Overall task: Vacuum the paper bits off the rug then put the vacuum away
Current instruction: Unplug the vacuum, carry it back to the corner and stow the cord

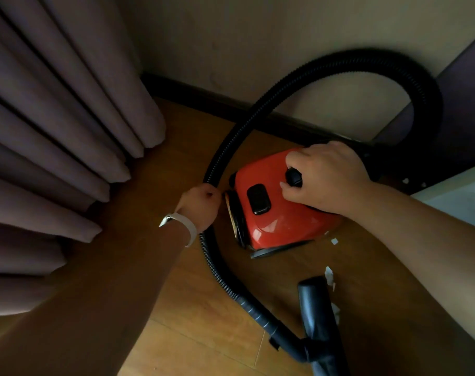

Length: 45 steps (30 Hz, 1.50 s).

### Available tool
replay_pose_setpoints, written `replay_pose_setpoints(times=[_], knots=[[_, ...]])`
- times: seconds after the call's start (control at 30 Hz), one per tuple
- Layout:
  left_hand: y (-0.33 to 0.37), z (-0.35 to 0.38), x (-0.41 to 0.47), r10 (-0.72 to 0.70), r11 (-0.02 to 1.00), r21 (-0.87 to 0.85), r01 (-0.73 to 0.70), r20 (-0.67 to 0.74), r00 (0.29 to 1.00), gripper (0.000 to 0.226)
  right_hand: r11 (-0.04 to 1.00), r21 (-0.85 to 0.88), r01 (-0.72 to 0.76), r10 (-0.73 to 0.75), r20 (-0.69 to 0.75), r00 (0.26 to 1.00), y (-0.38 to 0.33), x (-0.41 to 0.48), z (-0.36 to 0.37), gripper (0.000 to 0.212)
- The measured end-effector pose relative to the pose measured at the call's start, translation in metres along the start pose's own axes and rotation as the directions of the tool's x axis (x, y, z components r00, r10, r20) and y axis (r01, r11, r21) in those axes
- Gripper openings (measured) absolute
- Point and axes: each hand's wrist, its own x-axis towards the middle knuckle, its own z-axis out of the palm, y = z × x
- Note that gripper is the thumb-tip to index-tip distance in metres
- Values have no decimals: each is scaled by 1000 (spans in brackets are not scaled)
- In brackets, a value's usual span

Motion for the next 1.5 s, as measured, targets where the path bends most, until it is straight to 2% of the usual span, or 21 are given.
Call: replay_pose_setpoints(times=[0.2,0.27,0.3,0.37,0.43,0.6,0.67,0.73,0.8,0.87,0.93,1.0,1.1,1.13,1.2,1.33,1.5], knots=[[-4,-24,-11,62,998,-19,-63,-49,997,18,1000,7,14,-15,76,997,-1,1,-4,39],[-4,-24,-18,93,994,-62,-93,-12,996,10,1000,11,-1,0,85,996,-1,1,-5,37],[-5,-23,-21,112,993,-49,-111,32,993,15,1000,9,-6,5,85,996,-2,0,-5,36],[-9,-16,-28,136,988,51,-143,126,983,27,1000,-1,-14,14,88,996,-4,0,-5,35],[-15,-8,-34,146,966,190,-176,161,976,27,1000,-9,-24,25,100,995,-5,0,-6,35],[-21,2,-46,187,929,309,-202,77,979,22,999,-8,-41,41,116,992,-7,-2,-10,34],[-16,6,-49,132,933,344,-110,-39,991,29,999,-5,-45,46,112,993,-7,-2,-10,34],[-16,11,-51,66,862,507,0,-111,992,32,999,-5,-52,52,109,993,-7,-2,-11,34],[-20,17,-53,19,714,699,37,-72,997,38,999,-5,-53,53,113,992,-8,-2,-11,34],[-26,17,-54,-21,653,757,25,-14,1000,37,999,-2,-53,52,115,992,-8,-1,-10,34],[-27,15,-55,-53,675,737,36,0,999,32,999,-5,-54,54,113,992,-8,-2,-10,34],[-21,12,-56,-57,780,625,47,-4,998,26,998,-7,-58,58,115,992,-7,-3,-9,35],[-6,11,-61,-11,977,210,25,-65,998,17,998,-11,-56,57,106,993,-7,-3,-7,33],[-1,11,-63,-2,997,70,9,-100,995,14,998,-12,-58,59,101,993,-7,-2,-7,33],[7,16,-67,29,997,-74,-37,-110,994,15,998,-21,-63,65,103,993,-7,-2,-6,33],[9,29,-71,59,983,-174,-62,-22,998,21,998,-20,-62,64,112,992,-7,-2,-7,33],[5,32,-70,84,992,-94,-82,19,996,16,998,-16,-61,62,126,990,-7,-2,-9,32]])
